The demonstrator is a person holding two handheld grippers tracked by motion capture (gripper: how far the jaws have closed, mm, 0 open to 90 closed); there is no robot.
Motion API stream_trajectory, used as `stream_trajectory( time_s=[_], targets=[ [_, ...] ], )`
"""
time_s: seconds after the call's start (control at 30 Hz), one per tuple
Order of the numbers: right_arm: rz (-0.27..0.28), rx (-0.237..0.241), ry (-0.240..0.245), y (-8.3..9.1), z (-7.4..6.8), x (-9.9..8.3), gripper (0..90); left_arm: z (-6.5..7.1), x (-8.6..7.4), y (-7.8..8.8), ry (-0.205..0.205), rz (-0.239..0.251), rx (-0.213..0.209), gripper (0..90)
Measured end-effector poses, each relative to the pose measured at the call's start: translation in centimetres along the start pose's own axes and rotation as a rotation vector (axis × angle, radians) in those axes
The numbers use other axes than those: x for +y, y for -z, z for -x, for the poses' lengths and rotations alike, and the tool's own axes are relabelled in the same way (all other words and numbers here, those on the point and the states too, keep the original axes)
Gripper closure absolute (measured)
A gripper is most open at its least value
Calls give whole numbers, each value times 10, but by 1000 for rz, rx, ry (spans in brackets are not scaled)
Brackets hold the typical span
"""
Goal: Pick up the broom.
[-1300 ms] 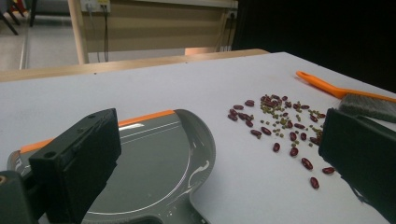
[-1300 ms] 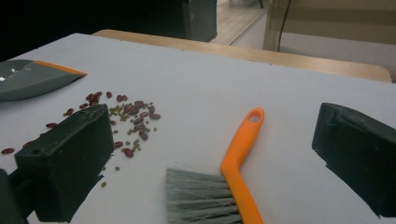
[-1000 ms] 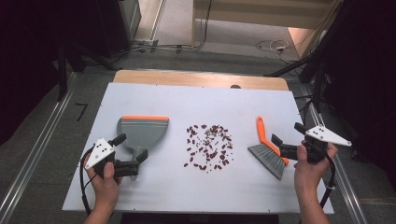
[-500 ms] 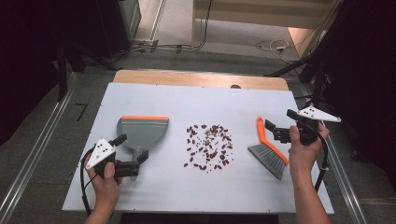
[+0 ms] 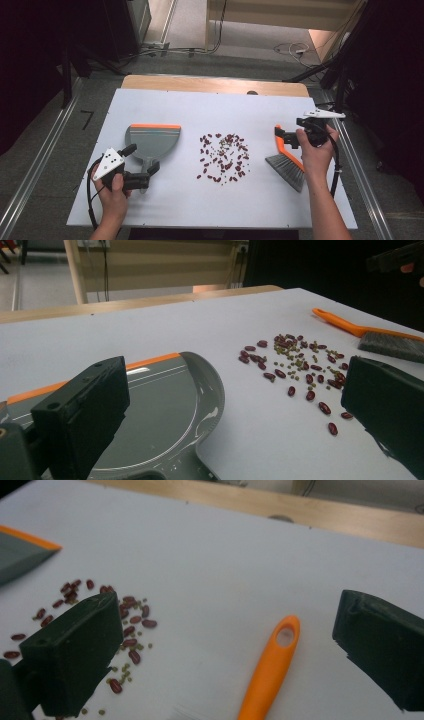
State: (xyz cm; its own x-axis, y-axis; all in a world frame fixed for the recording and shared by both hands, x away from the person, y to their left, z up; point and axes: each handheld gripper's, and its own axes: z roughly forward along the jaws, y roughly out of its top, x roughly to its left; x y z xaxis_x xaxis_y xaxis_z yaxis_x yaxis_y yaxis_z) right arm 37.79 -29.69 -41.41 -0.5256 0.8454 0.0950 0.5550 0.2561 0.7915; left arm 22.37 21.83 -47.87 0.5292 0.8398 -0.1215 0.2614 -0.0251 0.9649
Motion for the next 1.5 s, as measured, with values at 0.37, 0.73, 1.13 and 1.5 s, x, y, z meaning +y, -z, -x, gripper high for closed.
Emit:
stream_trajectory(
  time_s=[0.37,0.73,1.13,1.5],
  targets=[
    [-191,-82,-56,-29,5,-13,386,-2,0,1,2,1,3,0],
    [-312,-100,-226,-36,18,-26,561,-2,-1,0,1,-2,2,0],
    [-425,-193,-207,-53,8,-36,616,-2,-1,0,-2,-5,2,0],
    [-383,-253,-191,-54,1,-43,686,0,0,1,10,8,11,0]
  ],
)
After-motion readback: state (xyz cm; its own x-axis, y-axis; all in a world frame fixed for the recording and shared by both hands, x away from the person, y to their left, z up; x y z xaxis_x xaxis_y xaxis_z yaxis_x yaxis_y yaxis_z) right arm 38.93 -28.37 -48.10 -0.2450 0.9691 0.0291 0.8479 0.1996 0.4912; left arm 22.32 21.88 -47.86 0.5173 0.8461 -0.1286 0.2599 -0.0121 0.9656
